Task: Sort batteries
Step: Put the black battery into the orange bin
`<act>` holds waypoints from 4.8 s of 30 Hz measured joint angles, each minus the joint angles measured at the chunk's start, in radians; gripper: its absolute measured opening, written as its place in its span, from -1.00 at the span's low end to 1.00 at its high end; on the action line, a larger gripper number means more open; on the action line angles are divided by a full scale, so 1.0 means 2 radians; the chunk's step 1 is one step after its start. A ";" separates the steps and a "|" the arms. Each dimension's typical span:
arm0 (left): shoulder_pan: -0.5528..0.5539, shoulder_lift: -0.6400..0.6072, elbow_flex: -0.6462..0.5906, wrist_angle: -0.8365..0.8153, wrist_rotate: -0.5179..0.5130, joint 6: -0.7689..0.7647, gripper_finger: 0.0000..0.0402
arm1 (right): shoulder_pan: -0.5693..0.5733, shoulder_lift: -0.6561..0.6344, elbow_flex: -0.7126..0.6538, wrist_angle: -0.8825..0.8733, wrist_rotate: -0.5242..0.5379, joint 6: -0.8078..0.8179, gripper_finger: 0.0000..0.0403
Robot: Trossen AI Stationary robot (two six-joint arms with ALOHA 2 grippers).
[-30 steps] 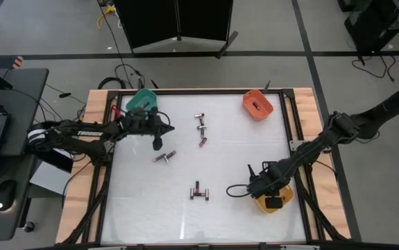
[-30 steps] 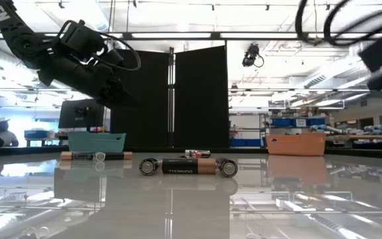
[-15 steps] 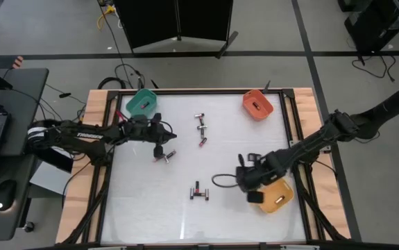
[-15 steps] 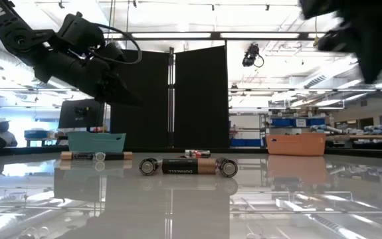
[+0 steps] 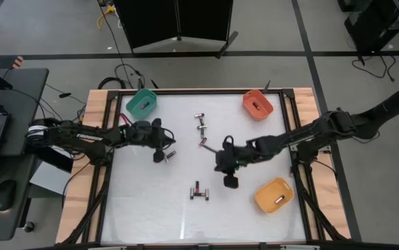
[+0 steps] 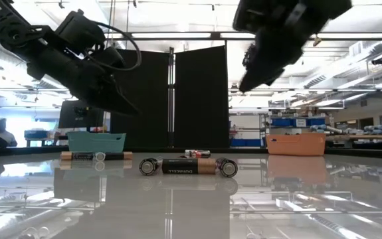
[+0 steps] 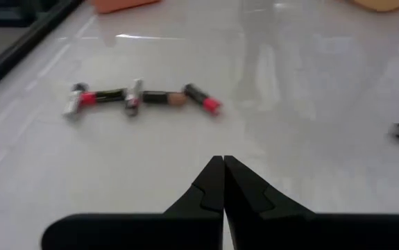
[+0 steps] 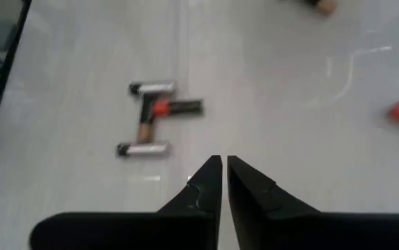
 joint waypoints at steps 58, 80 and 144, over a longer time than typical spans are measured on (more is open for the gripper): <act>-0.138 0.000 -0.028 0.107 -0.070 -0.114 -0.95 | 0.053 0.000 0.020 0.047 0.123 0.125 -0.77; -0.138 0.000 -0.029 0.056 -0.187 -0.178 -0.95 | -0.143 0.134 0.060 0.089 0.185 0.276 -0.28; -0.137 0.000 -0.028 -0.041 -0.147 -0.203 -0.63 | -0.082 0.169 0.243 -0.174 0.148 -0.008 -0.25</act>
